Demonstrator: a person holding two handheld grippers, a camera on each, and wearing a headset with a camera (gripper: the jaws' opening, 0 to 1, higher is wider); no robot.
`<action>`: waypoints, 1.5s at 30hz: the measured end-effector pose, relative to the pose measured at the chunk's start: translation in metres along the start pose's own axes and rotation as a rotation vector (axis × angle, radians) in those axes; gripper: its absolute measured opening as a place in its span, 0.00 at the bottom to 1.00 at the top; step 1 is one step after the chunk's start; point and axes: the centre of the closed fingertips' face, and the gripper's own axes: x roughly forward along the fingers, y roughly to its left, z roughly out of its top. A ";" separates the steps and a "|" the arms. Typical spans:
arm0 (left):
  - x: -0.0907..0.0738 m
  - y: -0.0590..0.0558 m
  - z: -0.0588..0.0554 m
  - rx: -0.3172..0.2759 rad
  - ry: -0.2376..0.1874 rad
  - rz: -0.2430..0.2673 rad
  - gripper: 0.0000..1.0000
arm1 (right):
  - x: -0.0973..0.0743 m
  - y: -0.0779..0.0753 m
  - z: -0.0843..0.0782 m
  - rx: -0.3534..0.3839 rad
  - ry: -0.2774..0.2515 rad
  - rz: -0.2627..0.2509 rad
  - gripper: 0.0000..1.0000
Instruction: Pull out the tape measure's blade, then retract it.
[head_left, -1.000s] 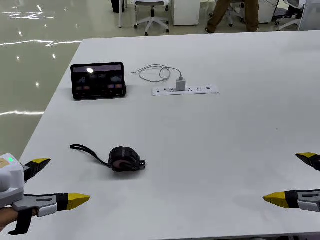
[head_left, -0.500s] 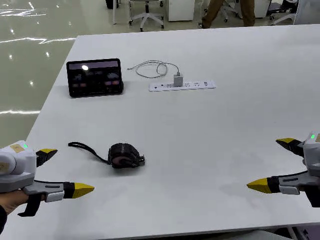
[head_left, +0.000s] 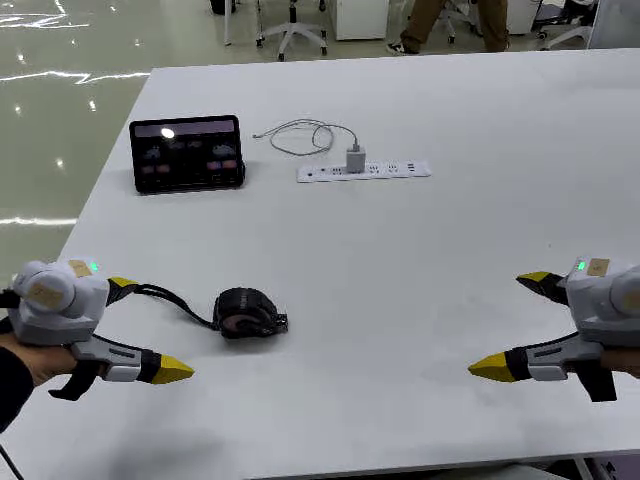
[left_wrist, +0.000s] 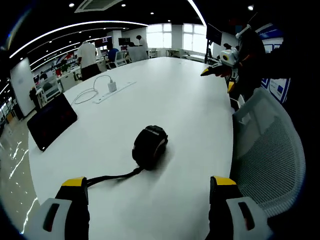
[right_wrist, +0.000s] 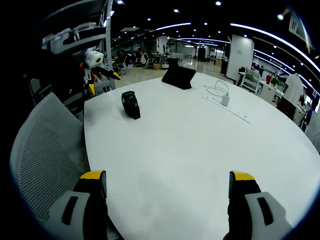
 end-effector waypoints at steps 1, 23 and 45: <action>0.003 0.002 0.002 0.011 0.008 -0.007 0.98 | 0.004 0.001 0.000 -0.002 0.004 0.008 0.98; 0.071 -0.006 0.029 0.323 0.167 -0.176 0.81 | 0.094 0.027 0.062 -0.140 0.012 0.195 0.93; 0.109 0.002 0.012 0.446 0.330 -0.222 0.35 | 0.149 0.072 0.100 -0.211 0.037 0.318 0.86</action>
